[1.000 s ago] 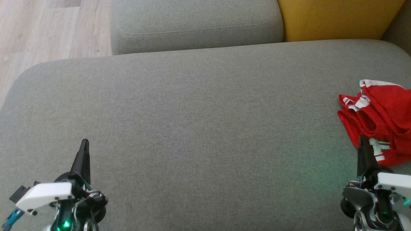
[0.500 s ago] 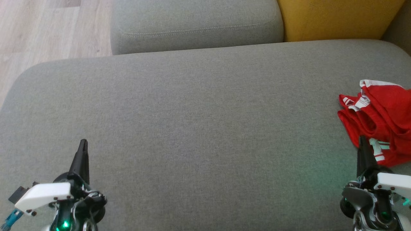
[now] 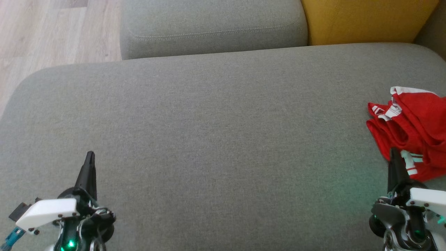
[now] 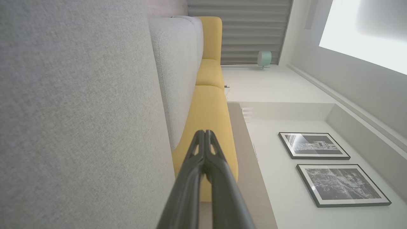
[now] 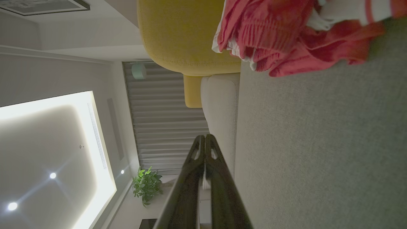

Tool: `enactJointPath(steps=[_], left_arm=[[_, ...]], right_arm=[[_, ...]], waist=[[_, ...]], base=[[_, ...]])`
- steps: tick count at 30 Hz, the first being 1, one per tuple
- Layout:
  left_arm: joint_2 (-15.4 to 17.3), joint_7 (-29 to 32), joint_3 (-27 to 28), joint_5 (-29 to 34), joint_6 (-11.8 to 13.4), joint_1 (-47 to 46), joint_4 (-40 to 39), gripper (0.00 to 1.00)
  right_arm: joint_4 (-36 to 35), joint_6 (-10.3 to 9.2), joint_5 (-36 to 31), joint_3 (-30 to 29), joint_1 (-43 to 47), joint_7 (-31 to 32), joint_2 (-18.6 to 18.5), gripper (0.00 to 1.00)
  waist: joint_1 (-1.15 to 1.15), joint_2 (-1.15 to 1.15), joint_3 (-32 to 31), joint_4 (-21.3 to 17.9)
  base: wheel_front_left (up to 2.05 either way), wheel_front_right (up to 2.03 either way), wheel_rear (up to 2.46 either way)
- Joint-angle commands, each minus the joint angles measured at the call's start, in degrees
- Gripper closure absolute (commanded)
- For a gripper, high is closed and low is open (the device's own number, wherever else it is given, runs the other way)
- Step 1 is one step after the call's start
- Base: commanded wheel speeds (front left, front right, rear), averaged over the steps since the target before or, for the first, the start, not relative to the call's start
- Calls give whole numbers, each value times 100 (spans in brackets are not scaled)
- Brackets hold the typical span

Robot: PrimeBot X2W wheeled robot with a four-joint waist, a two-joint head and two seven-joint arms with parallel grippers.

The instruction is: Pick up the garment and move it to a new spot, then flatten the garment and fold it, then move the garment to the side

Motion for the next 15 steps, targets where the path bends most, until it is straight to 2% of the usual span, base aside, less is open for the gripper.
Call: enactJointPath(steps=[1, 15], left_arm=[[36, 48, 186, 26, -41, -308, -167, 100], [28, 57, 198, 36, -41, -309, -166, 100]], right_arm=[[-179, 40, -10, 109, -293, 43, -31, 100], [-178, 40, -19, 99, -294, 51, -23, 100]], waist=[[0, 0, 0, 0], [0, 0, 0, 0]], base=[[0, 0, 0], [0, 0, 0]])
